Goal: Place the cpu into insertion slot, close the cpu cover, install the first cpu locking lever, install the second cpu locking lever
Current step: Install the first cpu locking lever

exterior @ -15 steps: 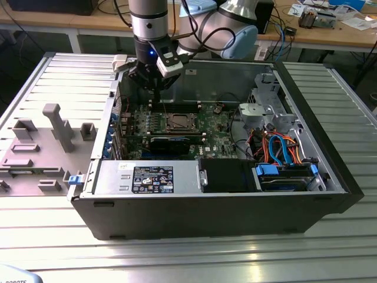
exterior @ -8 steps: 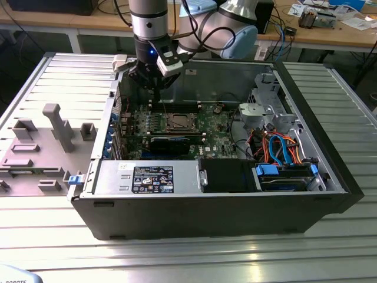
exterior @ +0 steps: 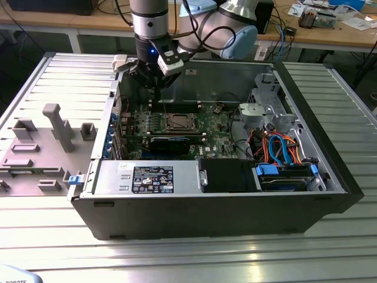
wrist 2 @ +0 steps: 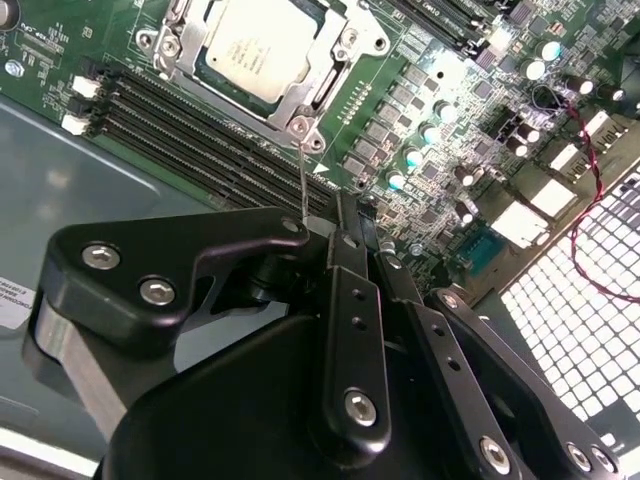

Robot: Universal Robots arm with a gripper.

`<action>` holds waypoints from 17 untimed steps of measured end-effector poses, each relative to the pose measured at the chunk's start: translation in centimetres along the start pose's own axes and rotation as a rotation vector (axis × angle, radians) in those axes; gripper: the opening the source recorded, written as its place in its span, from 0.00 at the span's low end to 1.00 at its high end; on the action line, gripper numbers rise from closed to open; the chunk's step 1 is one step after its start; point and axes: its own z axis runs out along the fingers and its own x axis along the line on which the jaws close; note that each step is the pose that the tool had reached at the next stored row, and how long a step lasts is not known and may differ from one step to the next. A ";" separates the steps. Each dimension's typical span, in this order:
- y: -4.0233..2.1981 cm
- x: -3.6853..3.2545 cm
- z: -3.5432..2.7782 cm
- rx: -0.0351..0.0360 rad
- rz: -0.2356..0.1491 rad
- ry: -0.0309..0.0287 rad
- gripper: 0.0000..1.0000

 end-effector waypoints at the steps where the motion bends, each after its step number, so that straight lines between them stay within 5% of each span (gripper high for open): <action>1: 0.02 -0.03 0.01 0.0000 0.000 0.0000 0.11; 17: 0.02 -0.71 0.08 0.0007 -0.001 -0.0001 0.11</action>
